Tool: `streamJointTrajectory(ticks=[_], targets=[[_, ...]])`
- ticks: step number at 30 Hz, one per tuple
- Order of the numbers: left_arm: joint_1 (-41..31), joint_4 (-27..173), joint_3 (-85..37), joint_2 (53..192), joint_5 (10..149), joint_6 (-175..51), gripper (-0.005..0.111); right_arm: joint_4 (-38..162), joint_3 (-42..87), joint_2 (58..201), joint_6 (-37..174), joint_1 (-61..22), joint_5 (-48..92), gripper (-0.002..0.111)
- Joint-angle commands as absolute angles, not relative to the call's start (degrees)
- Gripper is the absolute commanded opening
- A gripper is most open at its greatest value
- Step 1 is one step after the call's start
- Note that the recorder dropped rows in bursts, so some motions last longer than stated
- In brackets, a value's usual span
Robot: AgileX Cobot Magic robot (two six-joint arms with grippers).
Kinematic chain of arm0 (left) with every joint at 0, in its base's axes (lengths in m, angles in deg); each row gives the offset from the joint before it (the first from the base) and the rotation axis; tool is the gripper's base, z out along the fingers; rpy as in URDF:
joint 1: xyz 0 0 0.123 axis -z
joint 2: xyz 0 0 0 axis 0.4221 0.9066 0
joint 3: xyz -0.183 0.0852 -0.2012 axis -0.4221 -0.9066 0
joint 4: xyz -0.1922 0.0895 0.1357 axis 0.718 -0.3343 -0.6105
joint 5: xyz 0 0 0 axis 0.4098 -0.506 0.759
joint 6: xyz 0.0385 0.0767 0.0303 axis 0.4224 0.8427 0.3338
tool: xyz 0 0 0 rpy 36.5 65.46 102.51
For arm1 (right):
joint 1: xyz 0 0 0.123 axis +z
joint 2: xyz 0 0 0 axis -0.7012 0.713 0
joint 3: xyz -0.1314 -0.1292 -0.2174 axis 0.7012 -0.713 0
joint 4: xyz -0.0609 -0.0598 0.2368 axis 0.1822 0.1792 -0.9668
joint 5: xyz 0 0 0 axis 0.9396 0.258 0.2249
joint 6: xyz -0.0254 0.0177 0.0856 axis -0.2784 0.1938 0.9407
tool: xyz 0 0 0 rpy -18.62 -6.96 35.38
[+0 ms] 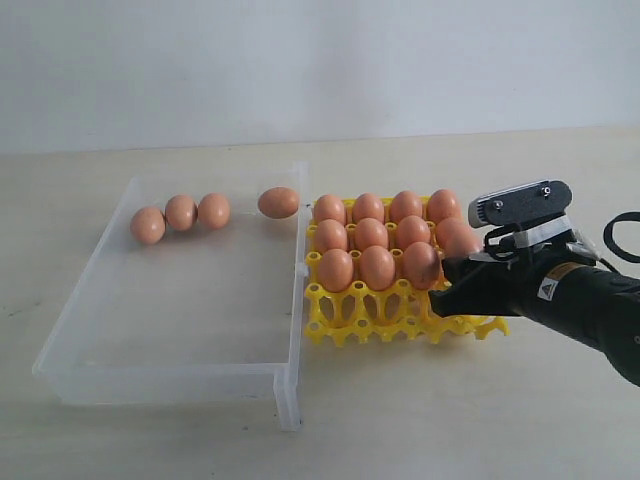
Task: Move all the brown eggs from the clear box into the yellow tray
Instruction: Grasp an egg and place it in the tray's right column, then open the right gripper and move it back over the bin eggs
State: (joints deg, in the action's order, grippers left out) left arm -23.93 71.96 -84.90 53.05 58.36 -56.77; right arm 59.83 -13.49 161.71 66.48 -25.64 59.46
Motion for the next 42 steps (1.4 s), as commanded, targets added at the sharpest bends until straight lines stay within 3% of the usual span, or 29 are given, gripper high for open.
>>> streamJointTrajectory(ticks=[1,20,31,42], targets=[[-23.8,72.0,-84.7,52.7,58.8,-57.1,0.000,60.3,-13.2,161.7,66.4,-26.0,59.1,0.057],[-23.8,72.0,-84.7,52.7,58.8,-57.1,0.000,60.3,-13.2,148.0,63.6,-26.0,46.1,0.057],[-23.8,72.0,-84.7,52.7,58.8,-57.1,0.000,60.6,0.8,140.4,76.9,-24.2,5.6,0.054],[-23.8,72.0,-84.7,52.7,58.8,-57.1,0.000,53.9,5.0,140.9,73.0,-23.8,-3.4,0.054]])
